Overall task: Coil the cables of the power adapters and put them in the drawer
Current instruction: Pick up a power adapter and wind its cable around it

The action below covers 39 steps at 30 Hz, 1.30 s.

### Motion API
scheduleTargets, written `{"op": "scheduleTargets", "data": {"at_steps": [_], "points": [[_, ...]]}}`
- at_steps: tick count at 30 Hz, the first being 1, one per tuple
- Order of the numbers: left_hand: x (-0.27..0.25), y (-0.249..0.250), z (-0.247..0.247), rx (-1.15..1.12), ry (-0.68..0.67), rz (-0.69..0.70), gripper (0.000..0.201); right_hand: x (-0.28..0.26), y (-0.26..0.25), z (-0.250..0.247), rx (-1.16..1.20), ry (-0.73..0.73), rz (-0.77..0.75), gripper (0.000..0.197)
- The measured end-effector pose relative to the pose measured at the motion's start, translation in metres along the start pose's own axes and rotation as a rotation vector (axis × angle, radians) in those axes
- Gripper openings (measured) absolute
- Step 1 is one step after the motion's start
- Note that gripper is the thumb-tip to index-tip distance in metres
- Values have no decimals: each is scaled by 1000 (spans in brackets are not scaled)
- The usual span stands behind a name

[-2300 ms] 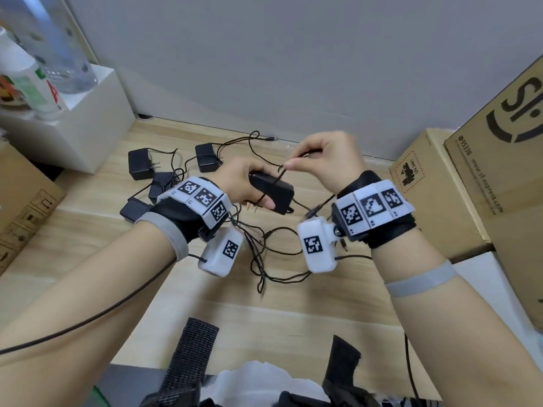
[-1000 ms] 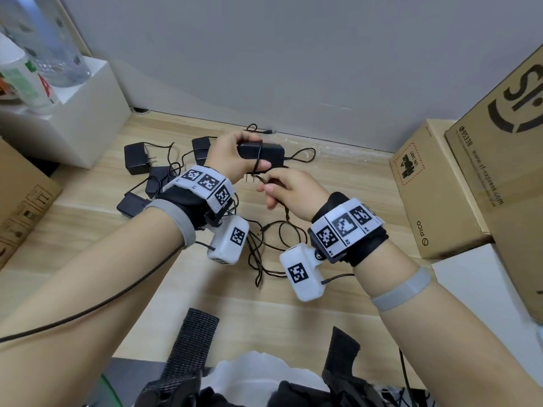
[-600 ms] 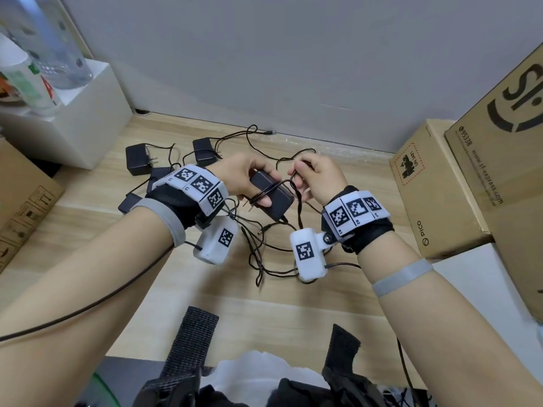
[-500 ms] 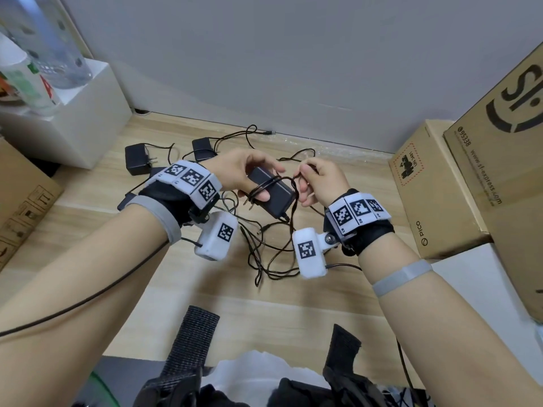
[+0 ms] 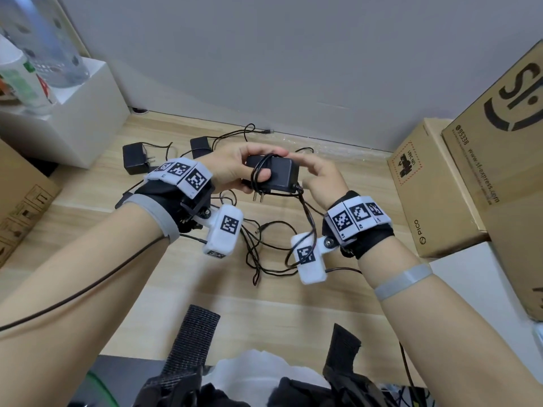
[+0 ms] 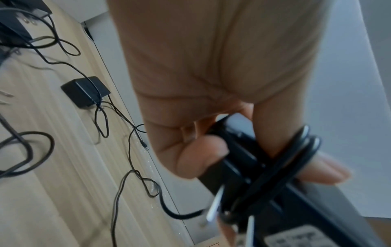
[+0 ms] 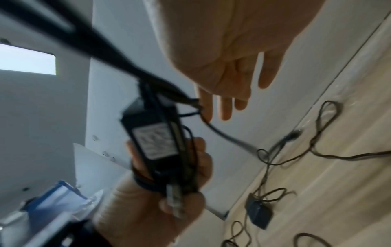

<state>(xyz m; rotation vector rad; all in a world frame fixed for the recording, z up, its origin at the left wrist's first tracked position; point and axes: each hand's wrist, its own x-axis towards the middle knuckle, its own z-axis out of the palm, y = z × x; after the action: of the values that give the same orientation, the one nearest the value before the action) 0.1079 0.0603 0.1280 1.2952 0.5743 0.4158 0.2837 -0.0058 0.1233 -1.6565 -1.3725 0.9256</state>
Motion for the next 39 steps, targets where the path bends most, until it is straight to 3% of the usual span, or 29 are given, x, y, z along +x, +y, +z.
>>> {"op": "scheduleTargets", "data": {"at_steps": [2, 5, 7, 9, 11, 18, 27, 32, 36, 39], "points": [[1, -3, -1, -8, 28, -3, 44, -2, -10, 3, 258, -71, -5, 60], [0, -4, -2, -99, 36, 7, 57, -1, -10, 9, 376, -105, 22, 35], [-1, -3, -2, -120, 38, 12, 60, -1, -6, 10, 328, -115, 48, 25], [1, -3, 0, -106, 73, 23, 48, -1, -3, 12, 248, -111, 64, 23], [3, -1, 4, -120, 128, 42, 36, 0, -1, 15, 151, -108, 60, 26], [16, 13, 16, -253, 369, 106, 25, -12, 6, 33, -15, -227, 78, 32], [21, 5, 19, -17, 486, 85, 27, -14, -7, 30, -79, -291, 165, 30], [23, 5, 15, 280, 522, 92, 31, -14, -15, 32, -74, -374, 204, 28], [21, -1, 6, 487, 481, 101, 38, -15, -26, 29, -92, -358, 115, 33], [17, -8, 1, 623, 371, 50, 36, -9, -33, 19, 19, -274, 85, 35]]}}
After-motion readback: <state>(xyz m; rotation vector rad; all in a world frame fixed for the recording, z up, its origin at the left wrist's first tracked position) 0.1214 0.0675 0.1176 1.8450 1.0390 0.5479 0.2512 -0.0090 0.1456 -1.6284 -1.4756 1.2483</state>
